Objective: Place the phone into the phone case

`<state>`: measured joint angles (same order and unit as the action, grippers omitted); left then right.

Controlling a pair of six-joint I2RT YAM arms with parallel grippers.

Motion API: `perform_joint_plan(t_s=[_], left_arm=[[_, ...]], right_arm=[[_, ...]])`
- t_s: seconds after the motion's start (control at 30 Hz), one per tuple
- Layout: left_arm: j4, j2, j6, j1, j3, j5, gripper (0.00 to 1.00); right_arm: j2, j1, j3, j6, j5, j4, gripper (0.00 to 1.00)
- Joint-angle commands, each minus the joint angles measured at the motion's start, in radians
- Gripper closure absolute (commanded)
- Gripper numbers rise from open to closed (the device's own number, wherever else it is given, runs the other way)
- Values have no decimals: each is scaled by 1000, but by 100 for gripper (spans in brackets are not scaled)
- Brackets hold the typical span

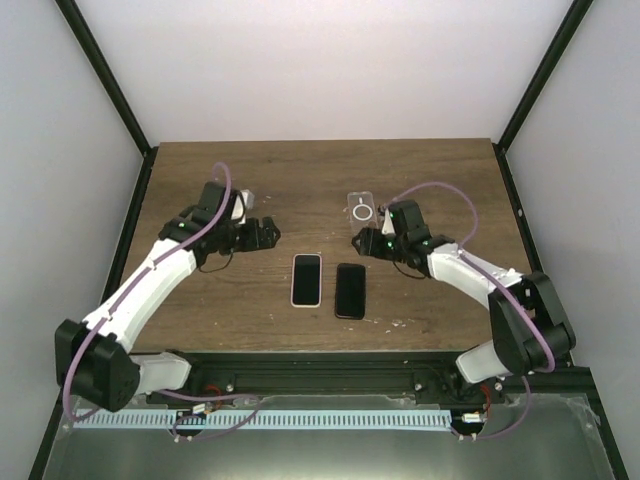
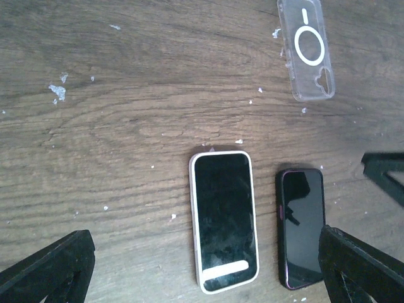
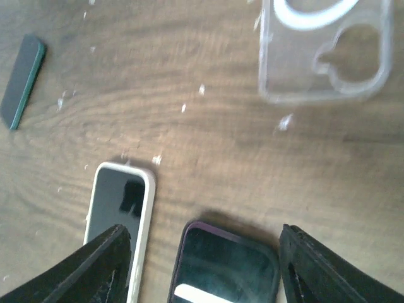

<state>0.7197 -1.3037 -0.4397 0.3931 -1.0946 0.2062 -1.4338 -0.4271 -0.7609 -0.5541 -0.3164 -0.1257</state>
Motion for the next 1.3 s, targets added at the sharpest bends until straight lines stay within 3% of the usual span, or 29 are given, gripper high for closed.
perform_joint_plan(t_s=[0.0, 0.13, 0.2, 0.4, 0.93, 1.27], left_arm=[[14, 100, 30, -2, 50, -14, 2], [-2, 189, 35, -2, 101, -13, 3], [-19, 230, 39, -2, 129, -13, 3], [-41, 293, 56, -2, 179, -24, 4], [-55, 340, 44, -2, 200, -49, 4], [-50, 341, 7, -2, 206, -43, 5]], right_arm=[[-69, 7, -143, 76, 206, -140, 28], [-165, 6, -253, 105, 330, -182, 2], [-223, 7, -309, 120, 370, -200, 0], [-408, 4, -466, 150, 412, -255, 0], [-669, -41, -643, 221, 594, -322, 0], [-691, -43, -672, 241, 552, -313, 24]])
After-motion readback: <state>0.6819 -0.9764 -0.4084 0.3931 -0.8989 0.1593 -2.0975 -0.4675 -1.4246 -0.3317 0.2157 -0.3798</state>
